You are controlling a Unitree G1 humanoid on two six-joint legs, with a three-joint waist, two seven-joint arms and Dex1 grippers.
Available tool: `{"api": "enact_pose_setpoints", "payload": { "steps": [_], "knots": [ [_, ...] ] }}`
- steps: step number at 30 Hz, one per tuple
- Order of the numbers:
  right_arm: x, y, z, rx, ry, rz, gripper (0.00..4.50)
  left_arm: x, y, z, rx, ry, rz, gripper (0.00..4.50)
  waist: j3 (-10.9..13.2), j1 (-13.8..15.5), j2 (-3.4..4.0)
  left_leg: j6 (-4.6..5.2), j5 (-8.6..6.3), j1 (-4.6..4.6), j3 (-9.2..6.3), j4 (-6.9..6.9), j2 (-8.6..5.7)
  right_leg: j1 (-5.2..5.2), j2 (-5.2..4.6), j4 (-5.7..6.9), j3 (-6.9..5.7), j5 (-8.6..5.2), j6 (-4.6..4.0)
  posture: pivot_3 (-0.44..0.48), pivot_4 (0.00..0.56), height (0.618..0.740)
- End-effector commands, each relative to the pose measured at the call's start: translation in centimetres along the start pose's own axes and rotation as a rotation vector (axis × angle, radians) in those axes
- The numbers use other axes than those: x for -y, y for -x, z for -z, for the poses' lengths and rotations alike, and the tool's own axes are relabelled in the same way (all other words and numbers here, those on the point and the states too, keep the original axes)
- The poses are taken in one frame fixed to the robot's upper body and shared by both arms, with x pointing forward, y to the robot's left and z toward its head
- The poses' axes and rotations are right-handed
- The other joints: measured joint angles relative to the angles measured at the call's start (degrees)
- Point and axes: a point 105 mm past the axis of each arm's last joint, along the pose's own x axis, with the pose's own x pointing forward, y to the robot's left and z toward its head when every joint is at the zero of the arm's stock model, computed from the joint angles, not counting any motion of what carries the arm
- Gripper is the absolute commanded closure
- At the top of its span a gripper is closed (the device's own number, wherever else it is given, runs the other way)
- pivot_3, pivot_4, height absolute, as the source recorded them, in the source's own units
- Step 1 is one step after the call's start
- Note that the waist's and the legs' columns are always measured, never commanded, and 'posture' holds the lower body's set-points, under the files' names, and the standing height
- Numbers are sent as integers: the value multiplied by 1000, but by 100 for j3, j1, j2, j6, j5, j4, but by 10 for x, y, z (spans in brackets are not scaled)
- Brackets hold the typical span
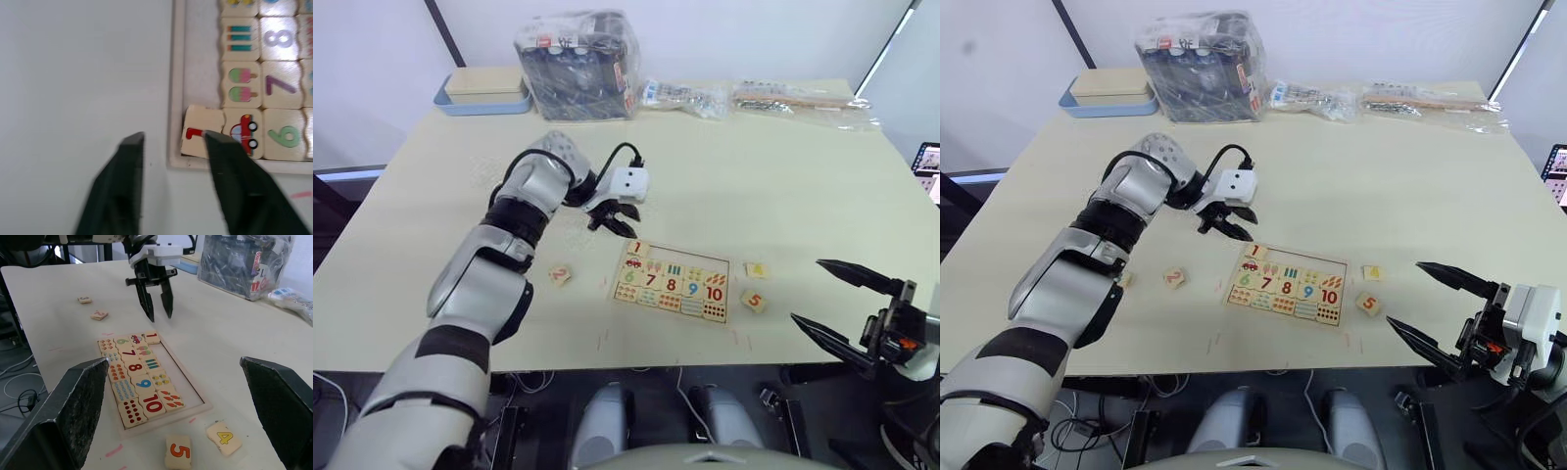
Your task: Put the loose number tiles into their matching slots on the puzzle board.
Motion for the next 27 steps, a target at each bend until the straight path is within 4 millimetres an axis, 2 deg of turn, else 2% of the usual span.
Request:
{"api": "enact_pose_setpoints", "payload": {
  "steps": [1,2,27],
  "knots": [
    [1,1,-5,13,35,5,0,-5,3,-1,18,-32,-52,4288,0,2,0,0,0,-1,0,1,0,0,0,0,0,0,0,0,150,740],
    [1,0,-5,13,35,5,0,-5,2,0,13,-32,-56,4438,0,1,0,0,0,-1,0,1,0,0,0,0,0,0,0,0,150,740],
    [0,0,-4,11,35,4,0,5,-5,11,-54,-42,0,4438,0,-3,0,0,0,0,1,1,0,0,0,1,0,0,0,0,150,740]
  ]
}}
